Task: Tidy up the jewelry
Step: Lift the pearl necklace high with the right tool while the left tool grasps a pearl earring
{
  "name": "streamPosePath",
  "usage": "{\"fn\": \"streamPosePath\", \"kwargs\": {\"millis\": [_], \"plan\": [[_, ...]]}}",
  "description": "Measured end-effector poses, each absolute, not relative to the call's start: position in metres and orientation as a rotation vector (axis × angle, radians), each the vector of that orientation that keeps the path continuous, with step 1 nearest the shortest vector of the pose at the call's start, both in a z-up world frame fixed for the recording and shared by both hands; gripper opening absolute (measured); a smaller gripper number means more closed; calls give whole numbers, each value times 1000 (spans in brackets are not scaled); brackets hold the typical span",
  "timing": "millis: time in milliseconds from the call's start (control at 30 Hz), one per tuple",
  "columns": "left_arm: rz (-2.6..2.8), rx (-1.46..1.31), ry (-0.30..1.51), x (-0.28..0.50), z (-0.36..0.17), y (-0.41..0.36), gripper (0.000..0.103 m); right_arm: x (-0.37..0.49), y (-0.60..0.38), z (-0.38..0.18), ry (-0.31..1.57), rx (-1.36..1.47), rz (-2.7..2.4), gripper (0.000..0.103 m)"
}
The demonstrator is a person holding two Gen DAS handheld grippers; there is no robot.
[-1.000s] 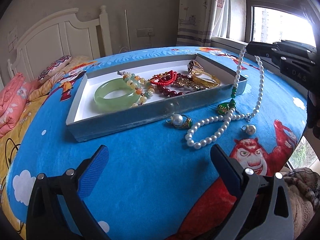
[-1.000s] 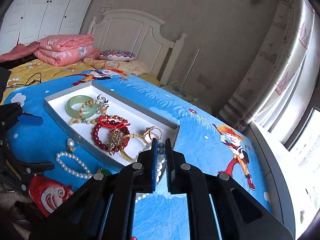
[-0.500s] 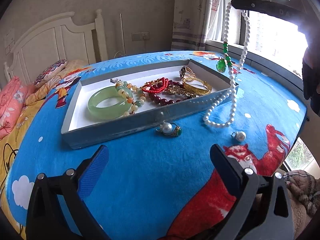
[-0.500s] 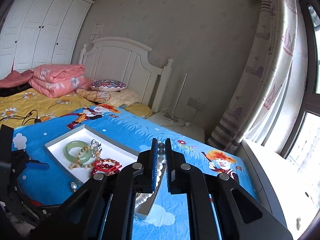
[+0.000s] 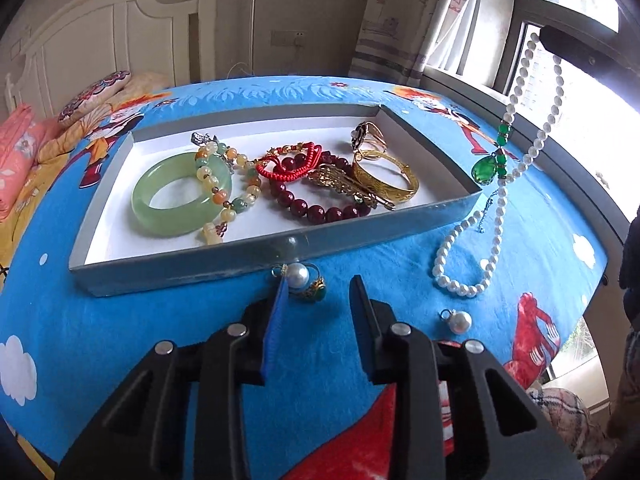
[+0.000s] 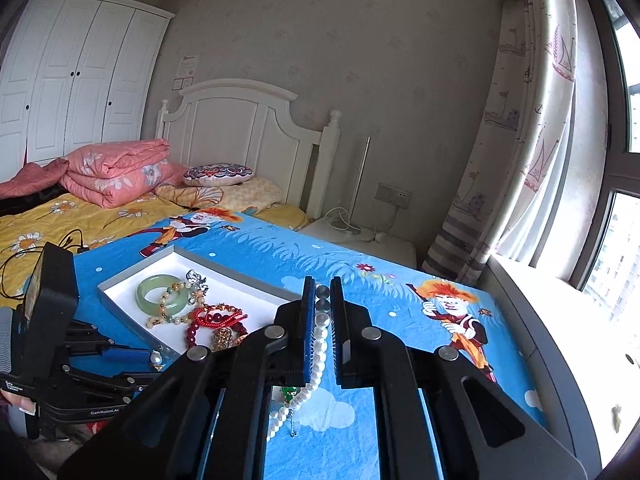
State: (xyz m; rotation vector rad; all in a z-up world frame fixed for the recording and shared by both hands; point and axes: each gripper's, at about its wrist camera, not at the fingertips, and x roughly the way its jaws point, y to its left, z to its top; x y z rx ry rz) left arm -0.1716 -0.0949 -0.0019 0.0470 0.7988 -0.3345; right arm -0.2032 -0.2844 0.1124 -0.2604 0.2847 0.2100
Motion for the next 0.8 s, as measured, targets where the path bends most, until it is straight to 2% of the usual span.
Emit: {"fn": "streamPosePath", "kwargs": {"millis": [133,200,233,800], "plan": [[-306,66,795,-172,-2,-99,31,-205,-288,109,287,-250,213,7],[-285,75,790,-172,-3,-98,20,-204,-291,109,288,-239,215,7],[-292,70,792,-172,-2,-96,19,-204,-292,108,287,-232,216,7],[-283,83,719,-183,10,-88,11,-206,-298,106,286,-210,213,7]]}}
